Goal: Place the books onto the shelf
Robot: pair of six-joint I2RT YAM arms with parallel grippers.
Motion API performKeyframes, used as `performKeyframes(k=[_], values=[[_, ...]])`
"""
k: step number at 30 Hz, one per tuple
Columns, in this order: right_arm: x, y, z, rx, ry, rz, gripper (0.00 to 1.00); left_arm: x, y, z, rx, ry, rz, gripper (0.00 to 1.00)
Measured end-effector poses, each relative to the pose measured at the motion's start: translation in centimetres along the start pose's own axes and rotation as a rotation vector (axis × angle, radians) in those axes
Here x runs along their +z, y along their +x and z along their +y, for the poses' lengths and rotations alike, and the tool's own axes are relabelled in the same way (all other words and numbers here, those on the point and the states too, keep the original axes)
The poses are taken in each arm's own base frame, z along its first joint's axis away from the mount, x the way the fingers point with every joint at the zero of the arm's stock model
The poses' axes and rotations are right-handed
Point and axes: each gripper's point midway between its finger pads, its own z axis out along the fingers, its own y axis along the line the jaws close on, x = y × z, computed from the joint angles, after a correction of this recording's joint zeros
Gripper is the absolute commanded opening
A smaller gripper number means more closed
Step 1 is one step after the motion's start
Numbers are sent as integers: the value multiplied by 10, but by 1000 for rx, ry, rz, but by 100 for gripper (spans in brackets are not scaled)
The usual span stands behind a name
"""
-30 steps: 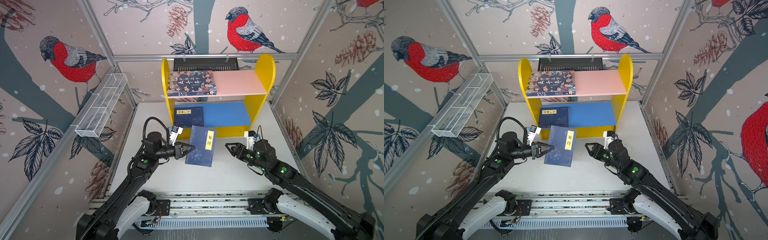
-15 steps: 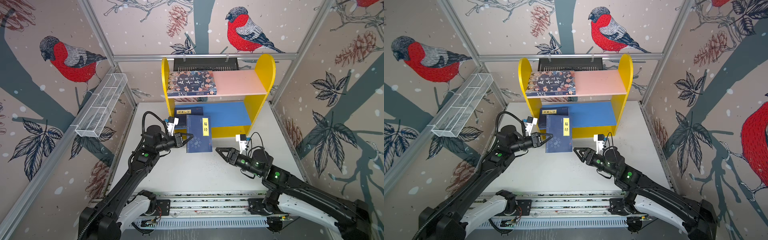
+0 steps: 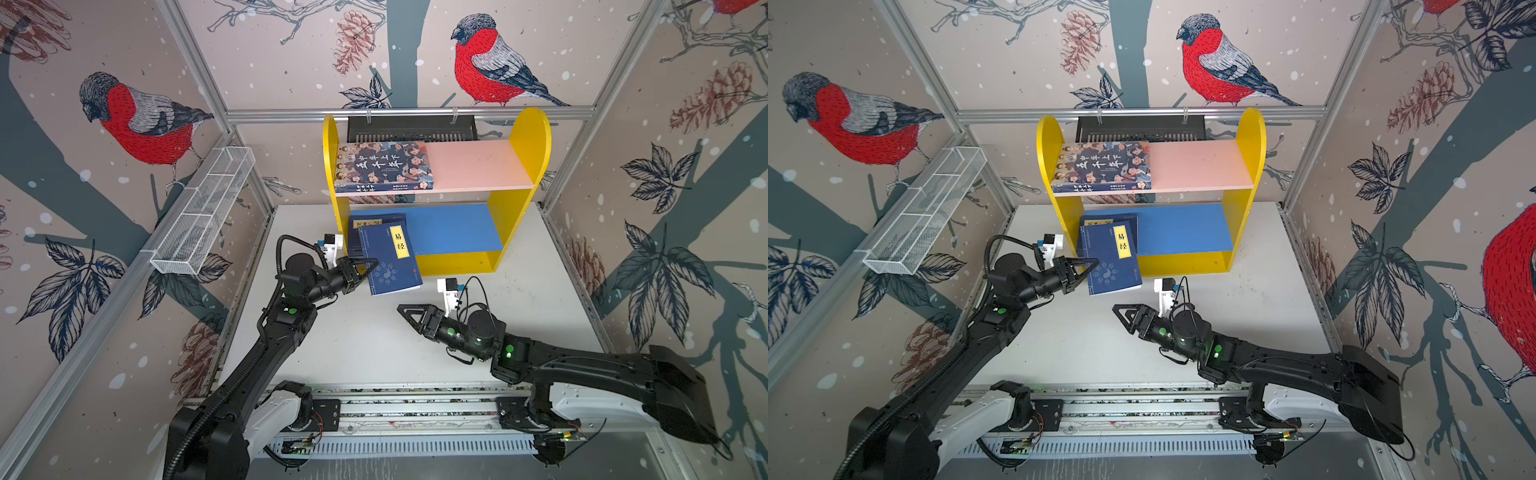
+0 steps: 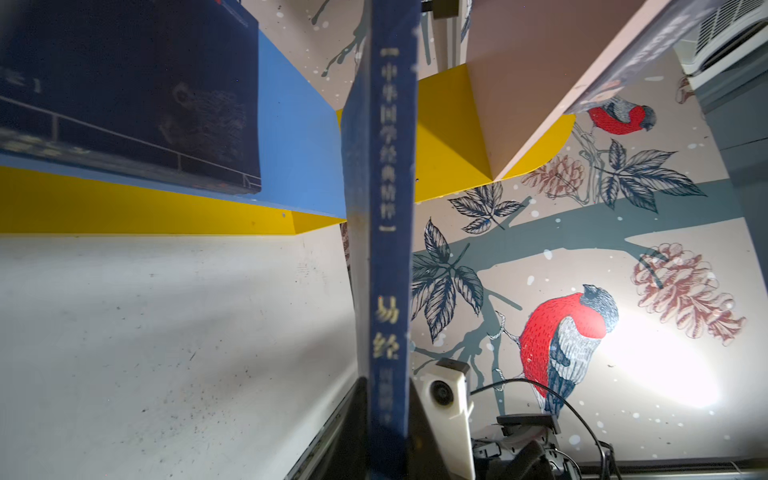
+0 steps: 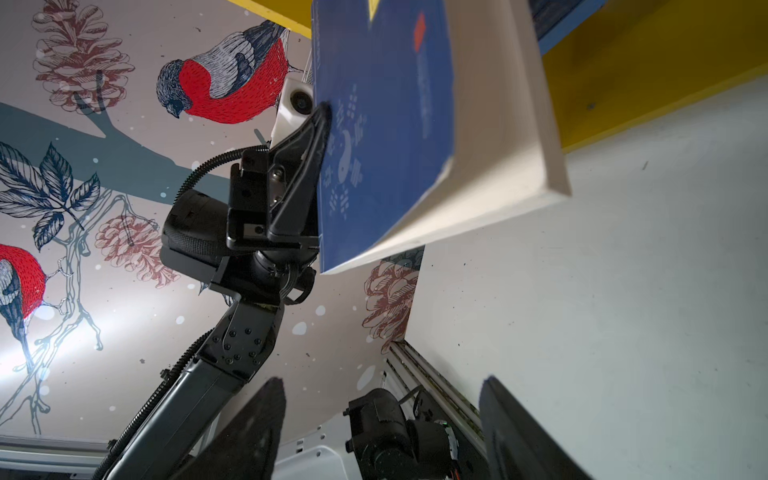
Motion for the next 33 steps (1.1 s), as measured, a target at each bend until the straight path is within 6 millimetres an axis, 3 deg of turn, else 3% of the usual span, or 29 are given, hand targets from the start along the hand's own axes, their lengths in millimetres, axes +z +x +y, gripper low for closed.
performKeyframes(k=[7, 14, 20, 24, 30, 33], values=[[21, -11, 20, 9, -86, -47, 75, -3, 3, -4, -14, 17, -5, 0], [33, -24, 8, 34, -81, -91, 75, -8, 4, -9, -21, 30, -12, 0], [36, -34, 9, 53, -110, -125, 72, -10, 5, -12, -13, 38, -13, 0], [39, -40, 11, 54, -115, -144, 66, -11, 8, -8, -20, 32, -12, 0], [43, -48, 5, 53, -109, -165, 48, -14, 10, -4, -32, 27, -17, 0], [46, -49, 1, 53, -111, -166, 29, -16, 10, -2, -44, 24, -21, 0]])
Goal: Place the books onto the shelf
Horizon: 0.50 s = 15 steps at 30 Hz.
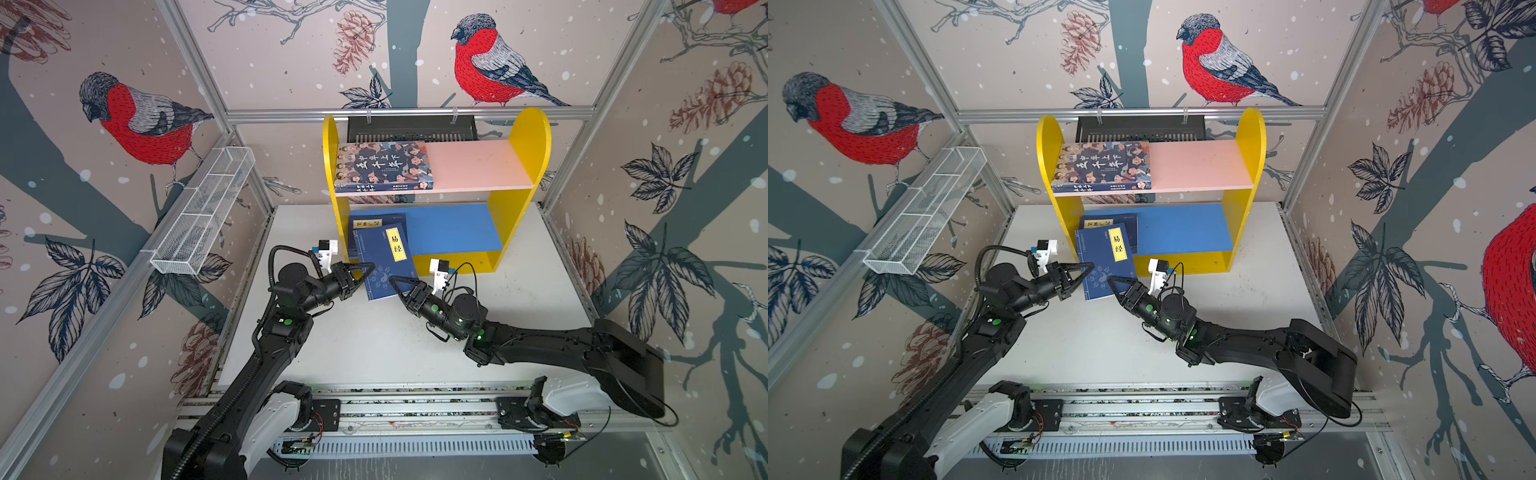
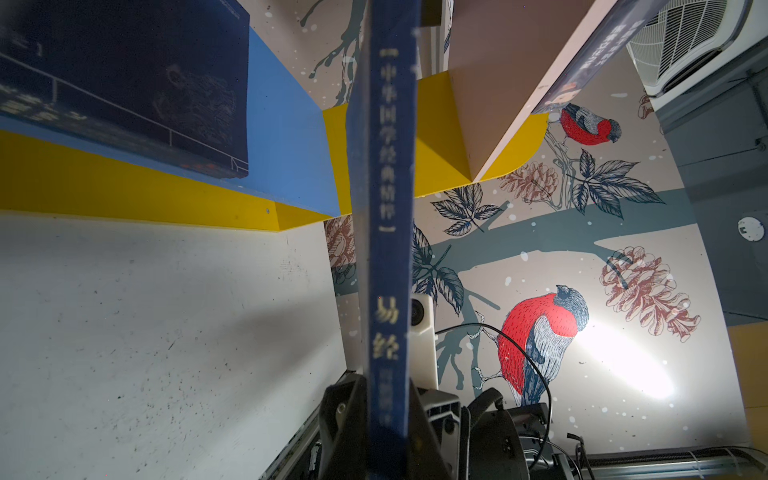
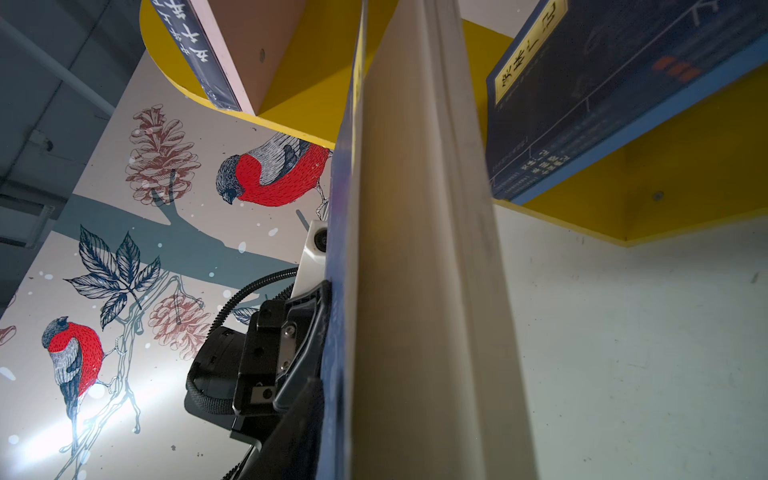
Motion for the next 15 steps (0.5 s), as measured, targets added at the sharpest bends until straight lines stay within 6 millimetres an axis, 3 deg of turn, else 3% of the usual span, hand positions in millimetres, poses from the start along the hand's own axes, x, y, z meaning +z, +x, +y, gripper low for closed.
performKeyframes(k=[6, 8, 10, 15], values=[[2, -2, 4, 4, -36, 4, 4, -1, 1, 8, -19, -17, -9, 4], [2, -3, 3, -2, -40, 17, 2, -2, 1, 9, -19, -19, -13, 32], [1, -5, 4, -8, -42, 28, 2, -4, 2, 11, -14, -20, -13, 53], [-9, -23, 10, -66, -25, 44, 2, -13, 5, 16, 20, -20, -24, 82]])
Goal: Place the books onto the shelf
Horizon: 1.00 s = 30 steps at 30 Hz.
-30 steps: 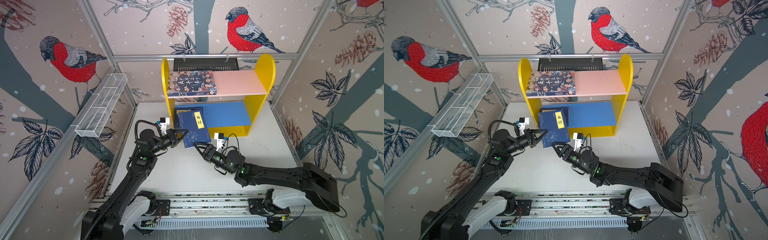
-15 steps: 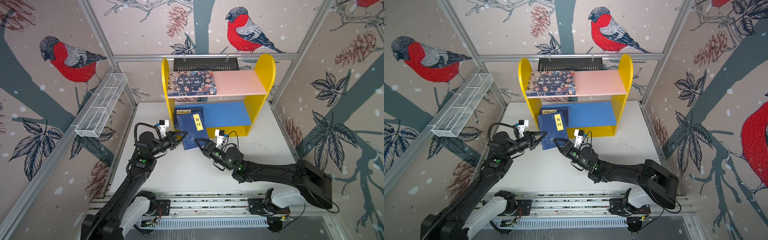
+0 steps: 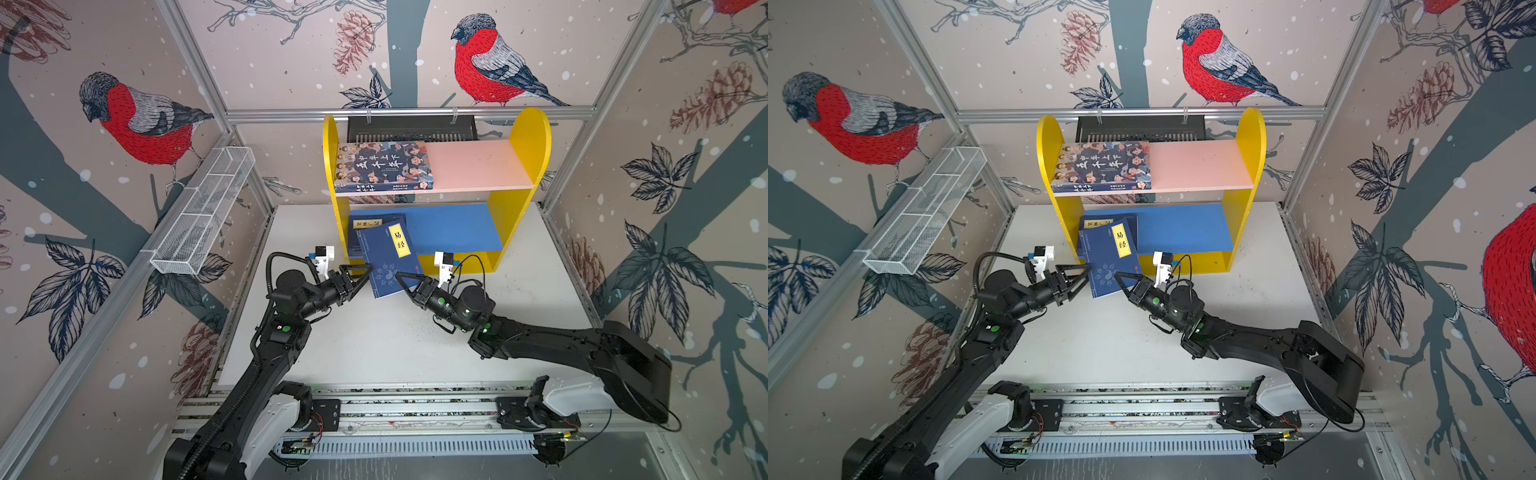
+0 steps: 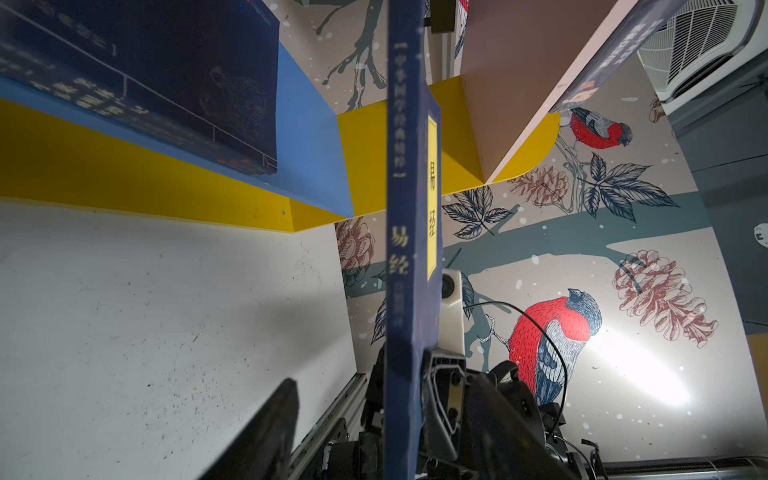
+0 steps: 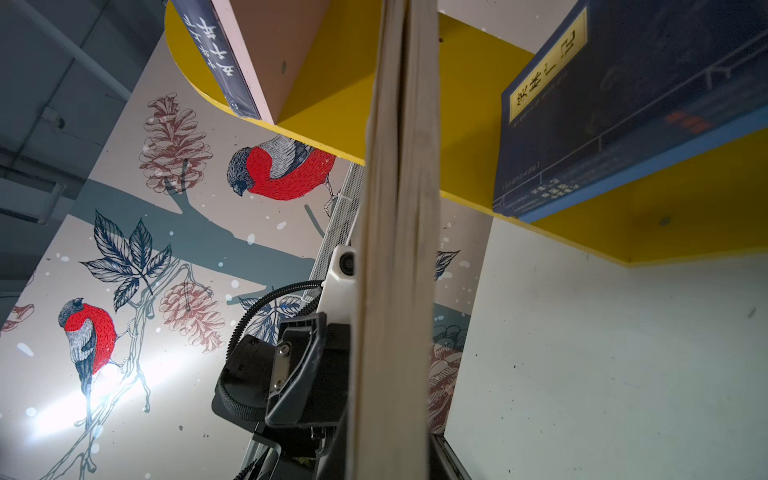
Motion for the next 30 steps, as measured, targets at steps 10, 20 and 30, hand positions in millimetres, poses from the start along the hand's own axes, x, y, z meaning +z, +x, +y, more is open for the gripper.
performKeyframes(k=[10, 20, 30], values=[[-49, -20, 2, -124, 56, 163, 1, -13, 30, -18, 226, 108, 140, 99], [-100, -2, 15, -223, 48, 388, 1, -11, 33, -6, 260, 87, 176, 95], [-120, 30, 16, -223, 12, 576, 2, -2, 33, 0, 204, 91, 249, 88]])
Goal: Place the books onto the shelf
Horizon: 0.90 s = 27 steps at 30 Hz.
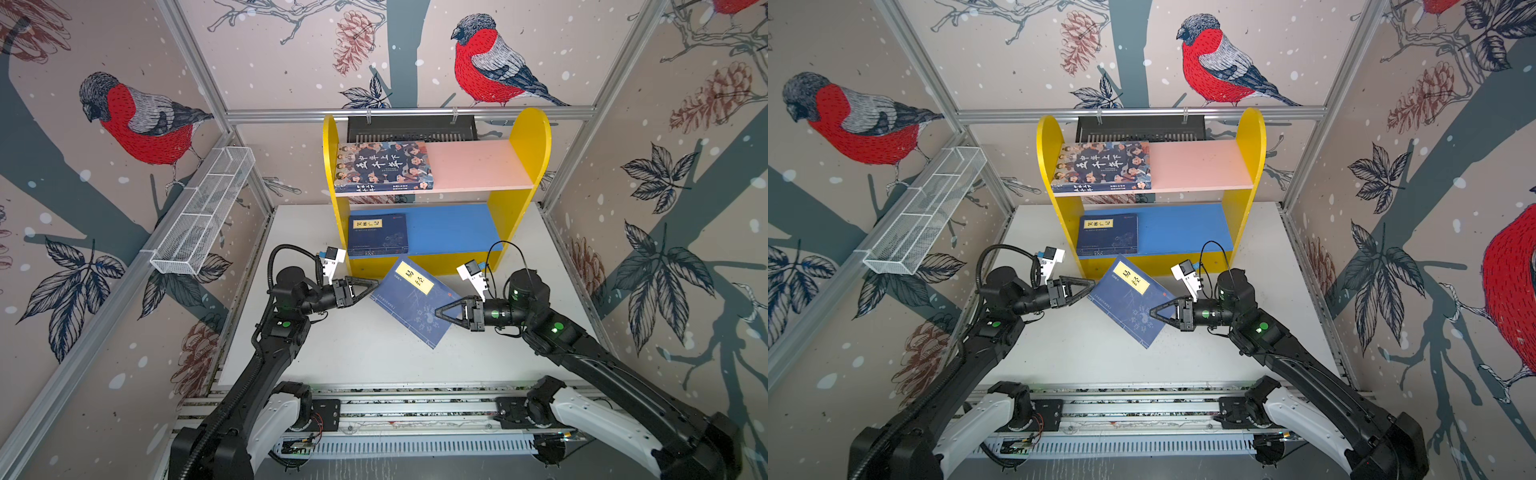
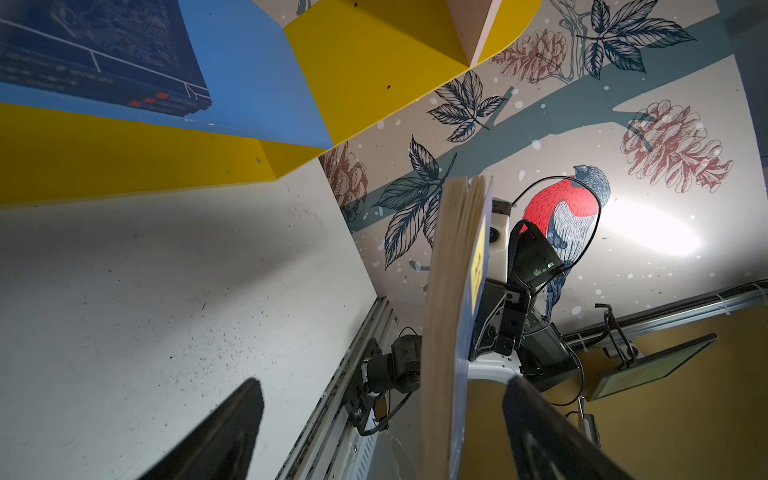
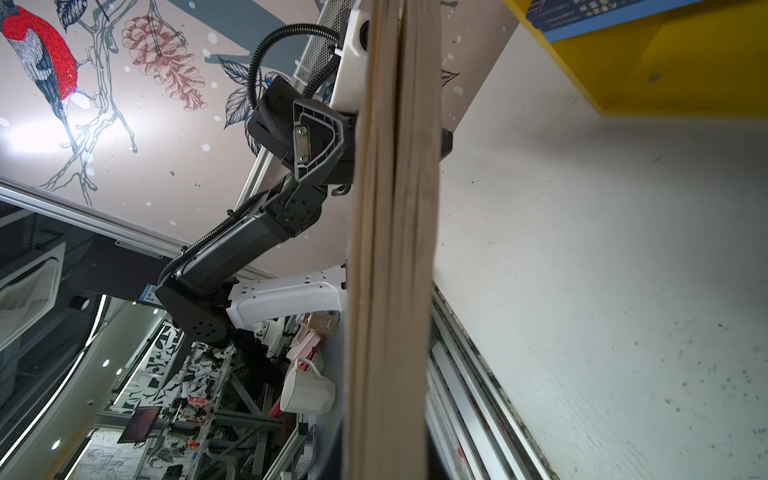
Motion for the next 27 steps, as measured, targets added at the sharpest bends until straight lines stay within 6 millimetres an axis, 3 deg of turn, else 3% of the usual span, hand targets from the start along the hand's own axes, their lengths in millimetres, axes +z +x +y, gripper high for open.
performKeyframes(k=[7, 14, 18, 21, 24, 27], values=[[8, 8, -3, 16, -14, 76, 2, 1, 5, -9, 1, 48, 27, 77], [22, 3, -5, 9, -22, 132, 2, 5, 15, -23, 29, 101, 81, 65], [29, 2, -3, 0, -24, 159, 3, 6, 17, -24, 30, 107, 90, 46], [32, -2, -2, -17, -28, 167, 5, 6, 18, -25, 31, 107, 89, 18], [36, -2, -5, -10, -27, 184, 14, 5, 19, -25, 29, 107, 85, 2], [39, -5, -9, -3, -16, 190, 48, 4, 19, -25, 27, 103, 74, 0]])
